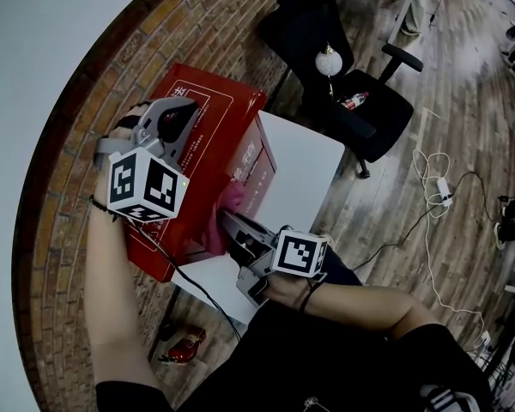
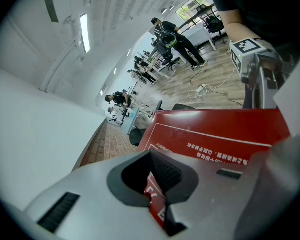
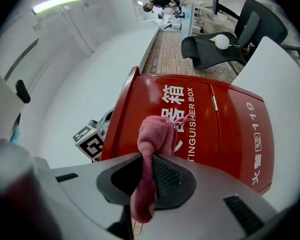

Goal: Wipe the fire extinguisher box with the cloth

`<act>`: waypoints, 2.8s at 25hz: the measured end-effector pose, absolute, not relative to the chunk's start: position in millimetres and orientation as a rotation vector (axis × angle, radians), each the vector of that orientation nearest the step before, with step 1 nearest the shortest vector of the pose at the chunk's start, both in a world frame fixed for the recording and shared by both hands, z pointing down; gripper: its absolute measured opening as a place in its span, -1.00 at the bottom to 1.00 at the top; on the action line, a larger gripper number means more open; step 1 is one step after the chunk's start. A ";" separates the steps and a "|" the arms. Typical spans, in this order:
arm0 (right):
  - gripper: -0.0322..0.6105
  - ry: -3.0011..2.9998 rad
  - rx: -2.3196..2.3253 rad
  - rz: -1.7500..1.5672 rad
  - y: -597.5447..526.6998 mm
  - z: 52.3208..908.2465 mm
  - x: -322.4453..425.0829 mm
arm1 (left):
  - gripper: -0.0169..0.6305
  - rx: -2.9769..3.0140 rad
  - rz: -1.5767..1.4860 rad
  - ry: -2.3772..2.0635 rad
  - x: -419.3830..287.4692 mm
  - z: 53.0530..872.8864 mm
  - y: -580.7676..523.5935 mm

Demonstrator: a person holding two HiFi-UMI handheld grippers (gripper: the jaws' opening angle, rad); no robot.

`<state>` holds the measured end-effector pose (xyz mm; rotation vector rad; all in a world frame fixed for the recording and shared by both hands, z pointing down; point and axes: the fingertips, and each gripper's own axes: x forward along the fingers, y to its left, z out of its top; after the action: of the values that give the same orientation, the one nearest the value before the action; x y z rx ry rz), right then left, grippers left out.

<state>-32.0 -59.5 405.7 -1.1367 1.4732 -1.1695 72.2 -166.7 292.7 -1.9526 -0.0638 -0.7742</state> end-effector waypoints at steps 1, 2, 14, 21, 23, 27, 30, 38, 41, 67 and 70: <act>-0.71 1.468 -1.138 -1.174 -59.5 408.4 -31.4 | -0.89 -1.952 -0.774 -0.063 72.2 292.5 -166.5; -0.71 1.464 -1.139 -1.176 -59.4 410.7 -31.0 | -0.89 -1.952 -0.774 -0.063 72.2 292.4 -166.4; -0.71 1.445 -1.223 -1.233 -61.0 459.2 -29.6 | -0.89 -1.952 -0.770 -0.061 71.3 290.9 -166.2; -0.71 1.445 -1.278 -1.258 -62.6 483.4 -28.4 | -0.89 -1.952 -0.768 -0.060 71.7 291.0 -166.5; -0.71 1.437 -1.294 -1.271 -62.7 492.0 -28.3 | -0.89 -1.952 -0.767 -0.059 71.6 291.0 -166.3; -0.71 1.433 -1.319 -1.286 -63.5 506.3 -28.7 | -0.89 -1.952 -0.766 -0.059 71.1 290.9 -166.2; -0.71 1.434 -1.333 -1.302 -64.1 515.7 -29.0 | -0.89 -1.951 -0.767 -0.060 71.1 290.8 -166.3; -0.71 1.458 -1.355 -1.303 -64.3 527.2 -29.4 | -0.89 -1.951 -0.772 -0.063 71.6 292.2 -166.7; -0.71 1.438 -1.376 -1.341 -62.2 539.2 -30.9 | -0.89 -1.951 -0.771 -0.063 71.3 291.6 -166.2; -0.71 1.380 -1.450 -1.447 -61.1 616.5 -29.2 | -0.89 -1.948 -0.765 -0.069 71.3 290.6 -165.1; -0.71 1.376 -1.472 -1.460 -61.0 631.3 -28.0 | -0.89 -1.948 -0.769 -0.071 71.7 290.2 -164.8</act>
<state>-28.0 -61.0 631.3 -1.4724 1.3757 -1.4603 71.7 -164.8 290.2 -1.9478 -0.0706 -0.7694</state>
